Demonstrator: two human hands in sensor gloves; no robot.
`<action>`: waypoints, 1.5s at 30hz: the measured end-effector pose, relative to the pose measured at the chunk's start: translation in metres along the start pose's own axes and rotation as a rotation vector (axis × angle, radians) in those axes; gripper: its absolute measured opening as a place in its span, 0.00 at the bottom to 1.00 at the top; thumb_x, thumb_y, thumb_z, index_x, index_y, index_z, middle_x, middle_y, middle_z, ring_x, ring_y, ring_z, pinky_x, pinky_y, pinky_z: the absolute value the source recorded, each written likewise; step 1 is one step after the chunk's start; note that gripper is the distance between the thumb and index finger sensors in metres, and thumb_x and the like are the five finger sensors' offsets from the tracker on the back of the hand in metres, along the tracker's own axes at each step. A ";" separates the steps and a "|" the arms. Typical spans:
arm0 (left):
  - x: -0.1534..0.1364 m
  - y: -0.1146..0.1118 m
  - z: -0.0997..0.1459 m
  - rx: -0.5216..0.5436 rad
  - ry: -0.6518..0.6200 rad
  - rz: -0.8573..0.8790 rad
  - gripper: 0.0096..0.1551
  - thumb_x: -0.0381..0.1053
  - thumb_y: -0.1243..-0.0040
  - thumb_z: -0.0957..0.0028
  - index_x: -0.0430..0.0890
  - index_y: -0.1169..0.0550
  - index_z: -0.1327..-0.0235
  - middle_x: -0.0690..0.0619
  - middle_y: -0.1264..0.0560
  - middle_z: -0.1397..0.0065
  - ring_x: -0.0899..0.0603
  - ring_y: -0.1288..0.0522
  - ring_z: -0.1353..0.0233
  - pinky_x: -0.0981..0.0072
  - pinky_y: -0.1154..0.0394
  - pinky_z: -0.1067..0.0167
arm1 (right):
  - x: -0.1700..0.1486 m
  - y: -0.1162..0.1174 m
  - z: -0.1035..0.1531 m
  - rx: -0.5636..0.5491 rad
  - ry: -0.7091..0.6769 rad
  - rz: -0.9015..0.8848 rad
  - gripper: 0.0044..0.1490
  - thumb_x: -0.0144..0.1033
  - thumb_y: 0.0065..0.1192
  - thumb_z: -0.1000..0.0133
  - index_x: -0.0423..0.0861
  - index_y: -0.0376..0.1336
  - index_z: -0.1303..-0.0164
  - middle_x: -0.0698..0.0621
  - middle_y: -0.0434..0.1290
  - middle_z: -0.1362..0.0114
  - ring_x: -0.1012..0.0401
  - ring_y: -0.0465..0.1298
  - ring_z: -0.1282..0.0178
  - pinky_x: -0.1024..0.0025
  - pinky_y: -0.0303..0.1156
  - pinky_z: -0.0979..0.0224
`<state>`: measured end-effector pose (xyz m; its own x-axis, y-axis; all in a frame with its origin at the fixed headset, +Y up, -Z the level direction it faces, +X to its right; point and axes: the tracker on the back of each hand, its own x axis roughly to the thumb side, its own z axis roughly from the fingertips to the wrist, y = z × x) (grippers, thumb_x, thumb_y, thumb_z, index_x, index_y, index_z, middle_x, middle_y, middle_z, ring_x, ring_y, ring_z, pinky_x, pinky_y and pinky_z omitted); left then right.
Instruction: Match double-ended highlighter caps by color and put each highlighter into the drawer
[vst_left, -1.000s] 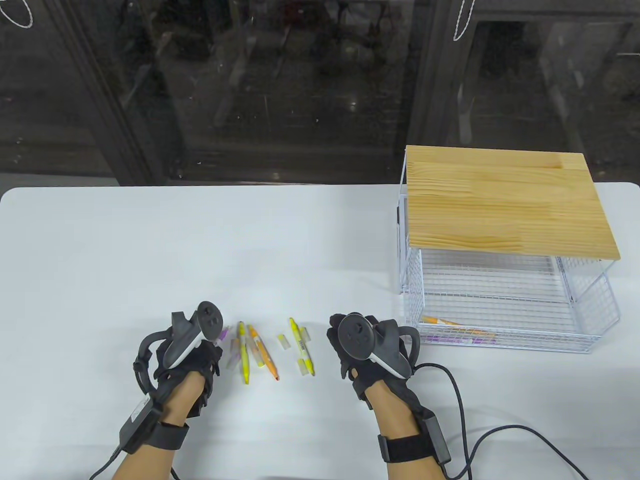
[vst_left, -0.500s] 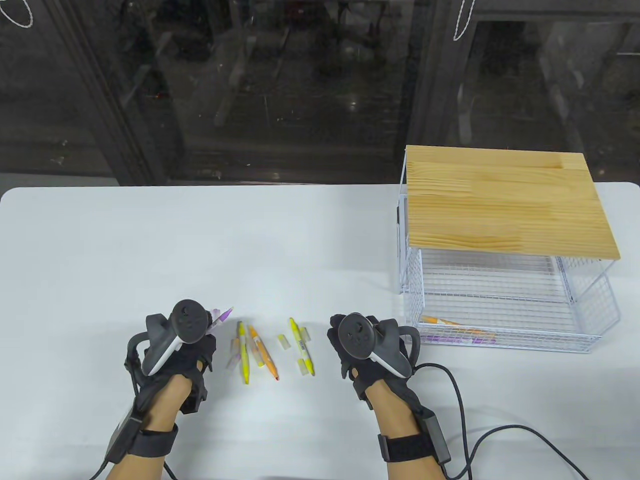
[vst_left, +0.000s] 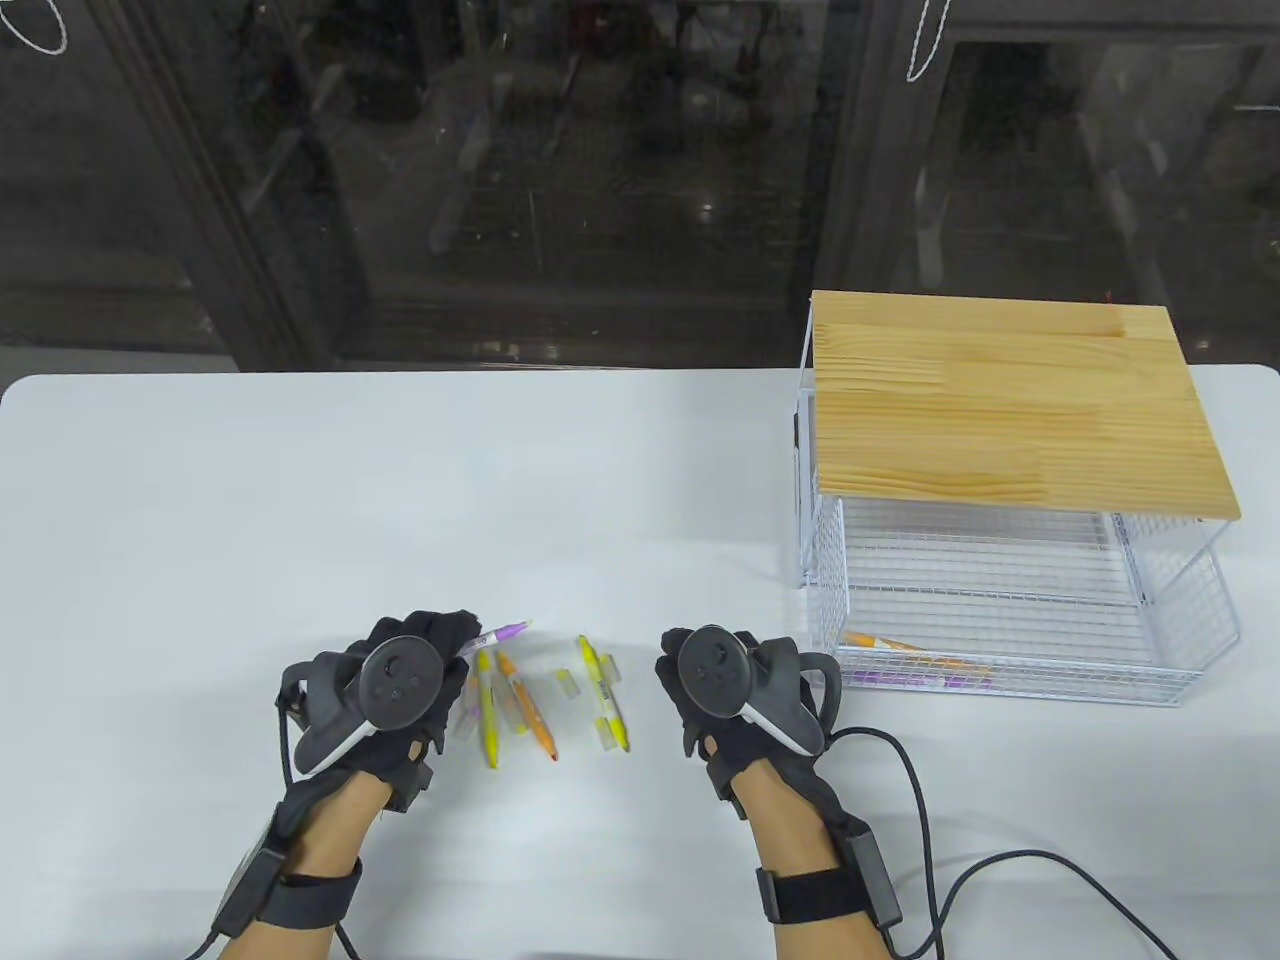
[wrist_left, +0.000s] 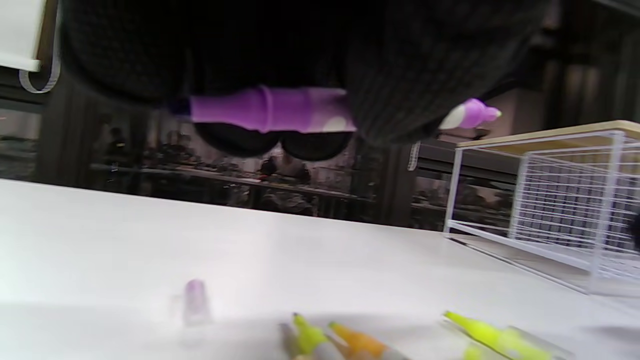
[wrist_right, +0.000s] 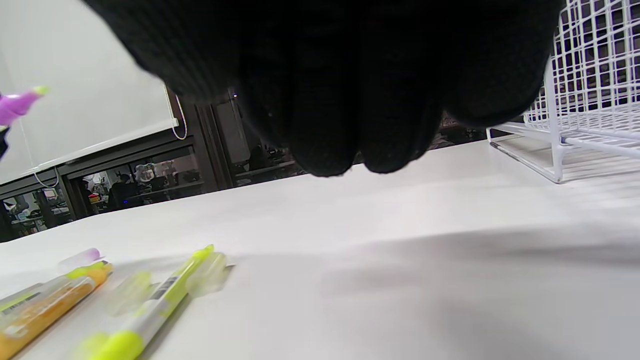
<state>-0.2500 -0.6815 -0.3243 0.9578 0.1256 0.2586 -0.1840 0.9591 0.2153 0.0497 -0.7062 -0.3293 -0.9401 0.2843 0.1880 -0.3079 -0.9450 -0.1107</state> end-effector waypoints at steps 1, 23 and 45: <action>0.004 -0.001 0.000 -0.002 -0.022 -0.003 0.28 0.51 0.27 0.61 0.58 0.18 0.44 0.56 0.16 0.39 0.40 0.17 0.44 0.41 0.20 0.49 | 0.000 0.000 0.000 0.000 -0.001 0.000 0.28 0.50 0.66 0.48 0.51 0.76 0.41 0.48 0.83 0.38 0.47 0.82 0.42 0.50 0.77 0.42; 0.044 -0.016 0.005 -0.029 -0.277 -0.021 0.27 0.52 0.28 0.61 0.59 0.17 0.45 0.57 0.16 0.39 0.41 0.17 0.42 0.41 0.20 0.47 | 0.052 0.009 0.012 0.063 -0.235 -0.122 0.35 0.55 0.67 0.51 0.53 0.71 0.35 0.50 0.78 0.32 0.44 0.72 0.30 0.39 0.66 0.31; 0.049 -0.020 0.006 -0.052 -0.258 0.074 0.27 0.54 0.29 0.61 0.60 0.17 0.45 0.58 0.16 0.38 0.42 0.17 0.42 0.41 0.20 0.48 | 0.061 0.017 0.011 -0.012 -0.241 -0.003 0.28 0.50 0.73 0.54 0.56 0.77 0.44 0.54 0.83 0.40 0.48 0.78 0.36 0.44 0.71 0.34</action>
<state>-0.2007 -0.6964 -0.3101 0.8528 0.1338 0.5049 -0.2335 0.9623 0.1395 -0.0117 -0.7065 -0.3088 -0.8776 0.2392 0.4154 -0.3139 -0.9417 -0.1210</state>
